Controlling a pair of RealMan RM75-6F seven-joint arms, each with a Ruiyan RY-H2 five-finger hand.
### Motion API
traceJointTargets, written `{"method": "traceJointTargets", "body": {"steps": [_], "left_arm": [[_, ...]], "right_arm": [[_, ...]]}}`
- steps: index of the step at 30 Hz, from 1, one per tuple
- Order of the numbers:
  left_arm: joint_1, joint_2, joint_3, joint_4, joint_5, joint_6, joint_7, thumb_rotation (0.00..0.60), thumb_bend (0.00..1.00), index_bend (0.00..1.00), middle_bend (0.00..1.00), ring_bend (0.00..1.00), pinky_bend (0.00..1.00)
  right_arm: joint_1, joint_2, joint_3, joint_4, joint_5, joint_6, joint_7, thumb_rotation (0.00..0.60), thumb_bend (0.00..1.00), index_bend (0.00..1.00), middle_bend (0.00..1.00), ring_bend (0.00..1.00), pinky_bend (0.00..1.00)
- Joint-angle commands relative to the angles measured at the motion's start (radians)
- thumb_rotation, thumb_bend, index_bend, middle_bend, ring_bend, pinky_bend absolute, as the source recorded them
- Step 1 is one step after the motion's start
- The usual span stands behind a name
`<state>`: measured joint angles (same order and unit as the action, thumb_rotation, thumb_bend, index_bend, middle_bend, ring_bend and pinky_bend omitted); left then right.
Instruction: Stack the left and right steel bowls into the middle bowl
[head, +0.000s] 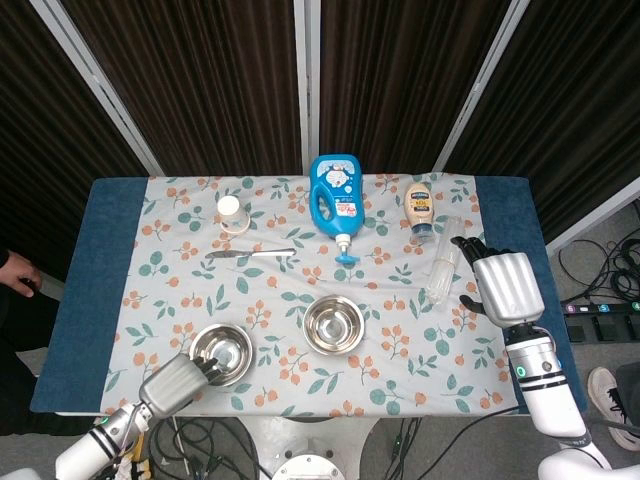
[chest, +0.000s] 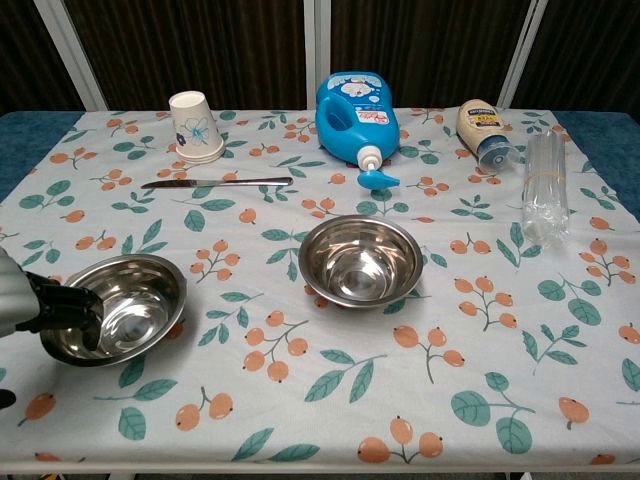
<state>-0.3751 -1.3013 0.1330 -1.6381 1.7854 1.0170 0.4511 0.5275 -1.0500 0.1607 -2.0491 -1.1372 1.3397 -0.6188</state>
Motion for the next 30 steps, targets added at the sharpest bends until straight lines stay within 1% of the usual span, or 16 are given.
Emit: {"method": "traceJointTargets", "body": {"steps": [1, 6, 9, 17, 22, 30], "left_arm": [[-0.012, -0.033, -0.003, 0.033, -0.009, -0.013, -0.009, 0.6, 0.22, 0.41, 0.41, 0.54, 0.73], [-0.027, -0.077, -0.007, 0.083, -0.004, -0.015, 0.008, 0.6, 0.22, 0.42, 0.42, 0.56, 0.74], [-0.031, -0.101, -0.01, 0.104, -0.009, -0.013, 0.016, 0.6, 0.23, 0.44, 0.44, 0.59, 0.76], [-0.039, -0.161, -0.015, 0.176, 0.024, 0.036, 0.038, 0.6, 0.25, 0.57, 0.58, 0.7, 0.81], [-0.051, -0.193, -0.01, 0.218, 0.043, 0.05, 0.04, 0.6, 0.26, 0.6, 0.61, 0.71, 0.81], [-0.066, -0.223, 0.004, 0.27, 0.068, 0.073, 0.023, 0.6, 0.26, 0.6, 0.61, 0.7, 0.81]], "right_arm": [[-0.004, 0.006, 0.004, 0.004, 0.003, -0.001, 0.007, 0.6, 0.0, 0.24, 0.32, 0.58, 0.64], [-0.012, 0.017, 0.01, 0.018, 0.014, -0.006, 0.027, 0.6, 0.0, 0.24, 0.33, 0.59, 0.65], [-0.018, 0.019, 0.011, 0.027, 0.016, -0.009, 0.041, 0.6, 0.0, 0.24, 0.33, 0.59, 0.65], [-0.023, 0.024, 0.014, 0.045, 0.022, -0.026, 0.063, 0.6, 0.01, 0.24, 0.34, 0.59, 0.65], [-0.027, 0.026, 0.016, 0.051, 0.023, -0.031, 0.071, 0.6, 0.01, 0.24, 0.34, 0.59, 0.65], [-0.033, 0.033, 0.015, 0.056, 0.033, -0.041, 0.078, 0.6, 0.01, 0.24, 0.35, 0.59, 0.65]]}}
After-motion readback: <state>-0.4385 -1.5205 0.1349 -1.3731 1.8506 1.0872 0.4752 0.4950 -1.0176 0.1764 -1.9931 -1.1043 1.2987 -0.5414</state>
